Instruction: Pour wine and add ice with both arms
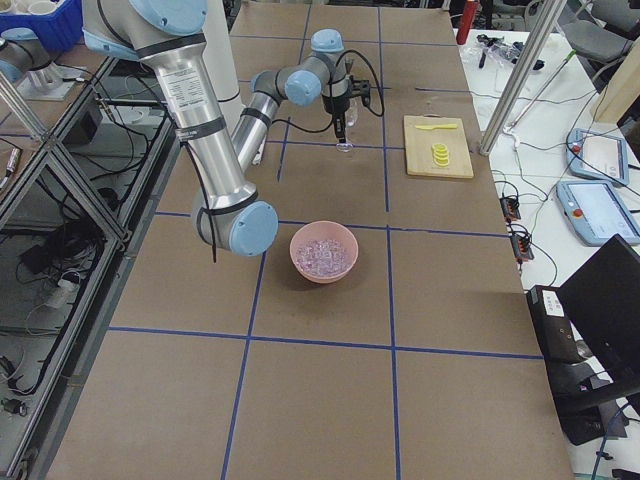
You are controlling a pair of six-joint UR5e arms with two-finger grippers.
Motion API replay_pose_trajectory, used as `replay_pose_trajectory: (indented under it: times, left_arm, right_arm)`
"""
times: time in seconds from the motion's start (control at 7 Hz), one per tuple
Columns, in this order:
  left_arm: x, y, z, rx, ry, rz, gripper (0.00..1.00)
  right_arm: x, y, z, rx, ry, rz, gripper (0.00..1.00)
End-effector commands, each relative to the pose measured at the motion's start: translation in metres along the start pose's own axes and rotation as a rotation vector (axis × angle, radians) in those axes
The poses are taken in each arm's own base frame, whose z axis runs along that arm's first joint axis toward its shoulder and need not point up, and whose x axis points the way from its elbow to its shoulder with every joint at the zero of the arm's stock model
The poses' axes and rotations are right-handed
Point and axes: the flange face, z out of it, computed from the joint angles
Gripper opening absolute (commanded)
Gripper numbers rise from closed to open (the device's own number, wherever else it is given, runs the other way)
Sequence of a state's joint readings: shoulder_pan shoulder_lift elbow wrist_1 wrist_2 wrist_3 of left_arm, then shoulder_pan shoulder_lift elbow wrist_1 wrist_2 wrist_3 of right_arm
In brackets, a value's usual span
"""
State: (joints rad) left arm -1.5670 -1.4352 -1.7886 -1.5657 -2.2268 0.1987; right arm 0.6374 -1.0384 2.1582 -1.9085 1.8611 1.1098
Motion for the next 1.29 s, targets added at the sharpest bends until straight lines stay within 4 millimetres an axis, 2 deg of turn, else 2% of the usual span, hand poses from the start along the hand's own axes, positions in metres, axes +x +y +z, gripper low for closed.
replay_pose_trajectory:
  times: [0.0, 0.29, 0.57, 0.86, 1.0, 1.14]
  left_arm:
    - [-0.007, 0.011, -0.007, 0.014, -0.004, -0.019, 1.0]
    - [-0.009, 0.012, -0.008, 0.014, -0.005, -0.024, 1.0]
    - [-0.011, 0.014, -0.005, 0.009, -0.005, -0.028, 1.0]
    - [-0.011, 0.014, -0.004, 0.007, -0.005, -0.028, 1.0]
    - [-0.012, 0.022, -0.001, -0.001, -0.001, -0.033, 1.0]
    - [-0.012, 0.023, -0.001, -0.001, -0.001, -0.035, 1.0]
  right_arm:
    - [-0.086, 0.006, -0.011, -0.005, -0.019, 0.028, 0.0]
    - [-0.148, -0.006, -0.006, 0.004, -0.016, 0.036, 0.0]
    - [-0.192, -0.014, 0.0, 0.032, 0.005, 0.041, 0.0]
    - [-0.198, -0.017, 0.013, 0.061, 0.013, 0.031, 0.0]
    - [-0.194, -0.014, 0.026, 0.056, 0.038, 0.028, 0.0]
    - [-0.193, -0.014, 0.027, 0.054, 0.04, 0.025, 0.04]
